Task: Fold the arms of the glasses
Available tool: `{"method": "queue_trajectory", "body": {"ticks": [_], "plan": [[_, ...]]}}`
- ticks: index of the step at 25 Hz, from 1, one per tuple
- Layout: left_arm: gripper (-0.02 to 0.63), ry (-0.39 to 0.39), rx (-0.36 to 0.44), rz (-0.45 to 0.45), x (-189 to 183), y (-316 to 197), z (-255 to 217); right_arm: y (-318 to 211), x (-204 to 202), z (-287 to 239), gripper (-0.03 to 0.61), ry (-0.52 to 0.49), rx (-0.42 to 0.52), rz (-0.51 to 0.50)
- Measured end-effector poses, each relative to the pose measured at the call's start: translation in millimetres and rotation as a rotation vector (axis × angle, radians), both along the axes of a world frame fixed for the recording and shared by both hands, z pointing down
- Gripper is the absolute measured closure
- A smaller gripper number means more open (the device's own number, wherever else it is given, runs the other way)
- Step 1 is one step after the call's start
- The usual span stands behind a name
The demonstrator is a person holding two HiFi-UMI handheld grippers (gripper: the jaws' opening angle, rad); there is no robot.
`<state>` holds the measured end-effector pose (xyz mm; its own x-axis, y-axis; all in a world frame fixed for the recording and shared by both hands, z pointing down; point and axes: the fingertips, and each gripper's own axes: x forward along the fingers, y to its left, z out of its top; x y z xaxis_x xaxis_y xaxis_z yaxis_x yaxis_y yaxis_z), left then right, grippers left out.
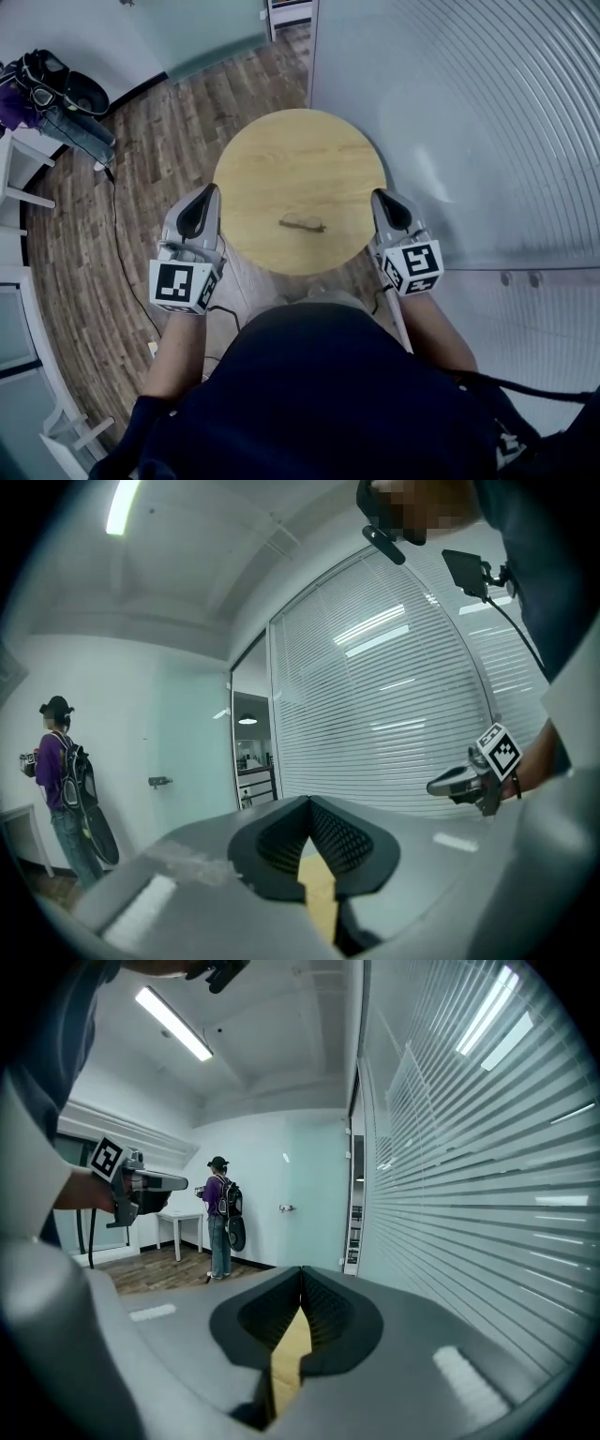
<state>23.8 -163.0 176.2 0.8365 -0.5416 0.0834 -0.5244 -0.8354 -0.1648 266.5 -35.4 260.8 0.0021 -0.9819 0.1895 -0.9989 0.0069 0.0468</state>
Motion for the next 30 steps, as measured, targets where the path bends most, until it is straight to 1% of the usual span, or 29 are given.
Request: {"method": "queue_trajectory", "body": {"ticks": [5, 9, 12, 16, 22, 25, 27, 30], "plan": [[0.611, 0.006, 0.006, 0.008, 6.2, -10.5, -6.2, 0.7, 13.0, -10.3, 0.568, 0.008, 0.000, 0.034], [0.611, 0.017, 0.027, 0.022, 14.8, -14.8, -16.7, 4.5, 21.1, -18.3, 0.568, 0.015, 0.013, 0.054], [0.611, 0.017, 0.031, 0.019, 22.2, -17.5, -12.4, 6.9, 29.7, -19.2, 0.568, 0.011, 0.021, 0.060], [0.611, 0.012, 0.009, 0.010, 16.8, -17.4, -2.4, 13.5, 28.9, -19.3, 0.568, 0.010, 0.023, 0.063], [0.611, 0.004, 0.006, 0.004, 17.3, -6.9, 6.4, 22.5, 33.7, -9.3, 0.569, 0.017, 0.024, 0.047], [0.611, 0.000, 0.009, 0.000, 9.3, -1.5, 4.1, 25.9, 28.2, -10.5, 0.569, 0.014, 0.034, 0.043], [0.611, -0.008, 0.011, 0.004, 10.9, 4.2, 3.8, 28.5, 29.4, -9.8, 0.569, 0.011, 0.042, 0.041], [0.611, -0.018, 0.032, 0.012, 7.4, 5.0, -7.1, 25.5, 29.1, -15.2, 0.569, 0.005, 0.062, 0.049]]}}
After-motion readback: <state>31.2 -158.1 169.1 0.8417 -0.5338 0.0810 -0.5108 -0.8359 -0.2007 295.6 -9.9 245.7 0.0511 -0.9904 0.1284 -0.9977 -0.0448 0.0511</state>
